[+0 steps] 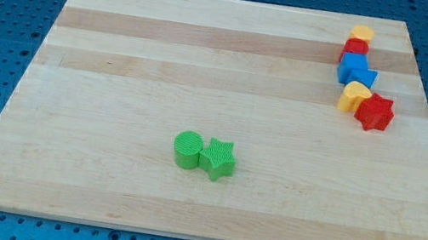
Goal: Push the blue cube to the right side of the green star
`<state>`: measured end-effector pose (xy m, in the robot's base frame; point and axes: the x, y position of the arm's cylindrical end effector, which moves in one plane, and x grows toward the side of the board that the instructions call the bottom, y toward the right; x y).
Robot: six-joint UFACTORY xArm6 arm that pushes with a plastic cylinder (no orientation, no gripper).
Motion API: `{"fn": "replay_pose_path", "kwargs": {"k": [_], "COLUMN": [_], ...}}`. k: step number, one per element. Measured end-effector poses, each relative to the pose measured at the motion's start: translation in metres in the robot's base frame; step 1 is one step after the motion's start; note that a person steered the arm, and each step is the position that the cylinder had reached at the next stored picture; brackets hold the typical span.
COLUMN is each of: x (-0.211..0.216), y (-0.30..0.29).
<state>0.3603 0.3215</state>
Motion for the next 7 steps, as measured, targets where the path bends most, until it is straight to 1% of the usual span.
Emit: {"fn": "replay_pose_path", "kwargs": {"k": [1, 3, 5, 6, 7], "x": [-0.019, -0.027, -0.027, -0.027, -0.031], "y": [-0.045, -0.142, -0.191, -0.242, -0.253]}}
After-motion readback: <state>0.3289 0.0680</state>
